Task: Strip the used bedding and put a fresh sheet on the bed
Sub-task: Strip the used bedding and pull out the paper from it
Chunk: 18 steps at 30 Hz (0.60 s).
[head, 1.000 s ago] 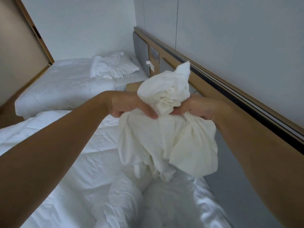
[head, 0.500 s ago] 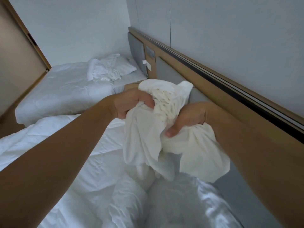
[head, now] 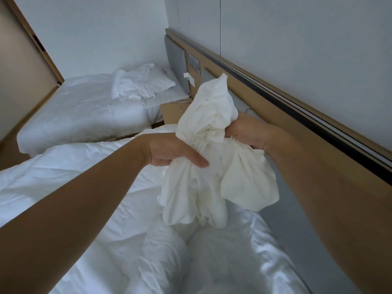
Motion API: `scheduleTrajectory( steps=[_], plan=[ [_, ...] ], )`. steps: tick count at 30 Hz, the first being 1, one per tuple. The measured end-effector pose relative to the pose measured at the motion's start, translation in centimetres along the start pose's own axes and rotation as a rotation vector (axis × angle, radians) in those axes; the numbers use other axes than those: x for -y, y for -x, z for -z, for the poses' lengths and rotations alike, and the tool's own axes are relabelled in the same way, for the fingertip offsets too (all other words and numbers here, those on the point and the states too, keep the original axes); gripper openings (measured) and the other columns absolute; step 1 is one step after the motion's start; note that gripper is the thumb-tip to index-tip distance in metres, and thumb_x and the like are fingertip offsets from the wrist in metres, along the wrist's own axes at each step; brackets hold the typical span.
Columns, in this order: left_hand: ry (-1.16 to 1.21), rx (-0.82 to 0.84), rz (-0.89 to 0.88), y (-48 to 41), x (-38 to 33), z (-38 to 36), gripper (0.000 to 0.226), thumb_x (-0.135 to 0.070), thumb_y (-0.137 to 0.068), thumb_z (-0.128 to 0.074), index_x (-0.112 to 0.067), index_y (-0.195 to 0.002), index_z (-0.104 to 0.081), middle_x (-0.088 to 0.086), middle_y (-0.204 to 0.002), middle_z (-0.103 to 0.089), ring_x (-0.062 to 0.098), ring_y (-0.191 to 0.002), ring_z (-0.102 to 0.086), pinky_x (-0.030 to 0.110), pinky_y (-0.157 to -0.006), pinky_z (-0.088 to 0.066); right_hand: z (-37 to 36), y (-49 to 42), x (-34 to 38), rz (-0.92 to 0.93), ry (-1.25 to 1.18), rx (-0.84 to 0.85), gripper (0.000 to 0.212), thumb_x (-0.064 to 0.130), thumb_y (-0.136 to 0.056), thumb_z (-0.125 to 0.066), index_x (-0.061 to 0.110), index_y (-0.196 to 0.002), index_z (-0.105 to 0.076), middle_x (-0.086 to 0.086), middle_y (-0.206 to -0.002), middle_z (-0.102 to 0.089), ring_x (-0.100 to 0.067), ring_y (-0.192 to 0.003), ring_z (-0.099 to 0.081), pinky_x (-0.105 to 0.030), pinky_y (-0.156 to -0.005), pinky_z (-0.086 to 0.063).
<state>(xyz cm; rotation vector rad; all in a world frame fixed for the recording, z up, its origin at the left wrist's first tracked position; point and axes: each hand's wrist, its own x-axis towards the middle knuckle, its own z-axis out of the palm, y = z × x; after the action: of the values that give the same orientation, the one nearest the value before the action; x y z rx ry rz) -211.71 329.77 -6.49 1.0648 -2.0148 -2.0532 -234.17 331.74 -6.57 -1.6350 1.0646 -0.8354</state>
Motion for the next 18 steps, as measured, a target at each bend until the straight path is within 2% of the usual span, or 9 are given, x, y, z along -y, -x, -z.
scheduleTrajectory(
  steps=[3, 4, 5, 7, 8, 10, 12, 15, 18],
  plan=[
    [0.048, -0.025, -0.013, 0.3, -0.2, 0.5, 0.038, -0.006, -0.082, -0.074, -0.024, -0.115, -0.076, 0.009, -0.128, -0.069, 0.029, -0.119, -0.066, 0.037, -0.09, -0.058, 0.3, 0.0, -0.1, 0.025, 0.022, -0.016, 0.035, -0.001, -0.09, -0.064, 0.034, -0.096, -0.067, 0.027, -0.085, -0.073, 0.007, -0.08, -0.068, -0.011, -0.066, -0.053],
    [0.057, -0.047, -0.013, 0.4, -0.4, 0.7, 0.037, -0.005, -0.083, -0.07, -0.022, -0.115, -0.076, 0.009, -0.127, -0.07, 0.029, -0.117, -0.067, 0.037, -0.088, -0.058, 0.0, 0.2, -0.1, 0.012, 0.003, 0.031, 0.03, 0.007, -0.087, -0.071, 0.034, -0.1, -0.066, 0.029, -0.087, -0.073, 0.009, -0.081, -0.068, -0.008, -0.064, -0.051],
    [0.08, -0.088, -0.021, 0.5, -0.6, 0.9, 0.037, -0.005, -0.081, -0.068, -0.02, -0.114, -0.076, 0.01, -0.125, -0.071, 0.028, -0.114, -0.068, 0.037, -0.086, -0.059, -0.4, 0.4, 0.0, -0.019, -0.004, 0.092, 0.035, 0.02, -0.079, -0.082, 0.029, -0.109, -0.065, 0.03, -0.094, -0.072, 0.01, -0.086, -0.067, -0.003, -0.064, -0.048],
    [0.151, -0.16, -0.04, 0.5, -1.1, 1.4, 0.04, -0.007, -0.075, -0.065, -0.013, -0.113, -0.075, 0.012, -0.12, -0.072, 0.028, -0.107, -0.07, 0.037, -0.082, -0.06, -1.0, 0.6, -0.3, -0.181, -0.031, 0.21, 0.086, 0.043, -0.054, -0.093, 0.012, -0.126, -0.058, 0.022, -0.113, -0.067, 0.002, -0.1, -0.065, 0.0, -0.068, -0.046],
    [0.169, -0.172, -0.035, 0.6, -1.4, 1.5, 0.039, -0.008, -0.071, -0.064, -0.011, -0.108, -0.078, 0.012, -0.115, -0.073, 0.028, -0.102, -0.071, 0.036, -0.079, -0.06, -1.2, 0.6, -1.0, -0.254, -0.083, 0.311, 0.08, 0.036, -0.058, -0.092, 0.013, -0.127, -0.058, 0.016, -0.113, -0.07, -0.004, -0.102, -0.068, -0.007, -0.072, -0.051],
    [0.132, -0.188, -0.016, 0.4, -1.8, 1.4, 0.038, -0.008, -0.062, -0.066, -0.011, -0.097, -0.081, 0.012, -0.105, -0.075, 0.028, -0.094, -0.073, 0.037, -0.078, -0.06, -2.0, 1.0, -1.7, -0.354, -0.138, 0.457, 0.048, 0.016, -0.07, -0.085, 0.021, -0.115, -0.068, 0.002, -0.109, -0.076, -0.017, -0.099, -0.073, -0.027, -0.074, -0.059],
    [0.096, -0.232, -0.045, 0.2, -2.0, 1.3, 0.042, -0.007, -0.06, -0.064, -0.008, -0.099, -0.078, 0.015, -0.105, -0.073, 0.032, -0.096, -0.069, 0.04, -0.086, -0.057, -2.5, 1.3, -2.1, -0.353, -0.034, 0.471, 0.035, 0.015, -0.07, -0.087, 0.026, -0.101, -0.076, -0.001, -0.108, -0.076, -0.022, -0.099, -0.074, -0.033, -0.075, -0.061],
    [0.129, -0.261, -0.111, 0.2, -2.3, 1.3, 0.039, -0.006, -0.066, -0.058, -0.008, -0.102, -0.074, 0.014, -0.102, -0.072, 0.031, -0.095, -0.069, 0.041, -0.085, -0.057, -2.7, 0.8, -2.3, -0.271, -0.04, 0.381, 0.026, 0.006, -0.08, -0.081, 0.029, -0.092, -0.077, 0.007, -0.097, -0.078, -0.014, -0.09, -0.075, -0.026, -0.068, -0.06],
    [0.112, -0.212, -0.067, 0.6, -2.4, 1.9, 0.035, -0.009, -0.071, -0.063, -0.013, -0.103, -0.078, 0.013, -0.11, -0.073, 0.031, -0.098, -0.071, 0.04, -0.083, -0.06, -2.2, 0.7, -2.0, -0.189, -0.027, 0.279, 0.032, 0.003, -0.084, -0.076, 0.029, -0.1, -0.066, 0.02, -0.083, -0.075, 0.003, -0.077, -0.072, -0.012, -0.06, -0.053]
  ],
)
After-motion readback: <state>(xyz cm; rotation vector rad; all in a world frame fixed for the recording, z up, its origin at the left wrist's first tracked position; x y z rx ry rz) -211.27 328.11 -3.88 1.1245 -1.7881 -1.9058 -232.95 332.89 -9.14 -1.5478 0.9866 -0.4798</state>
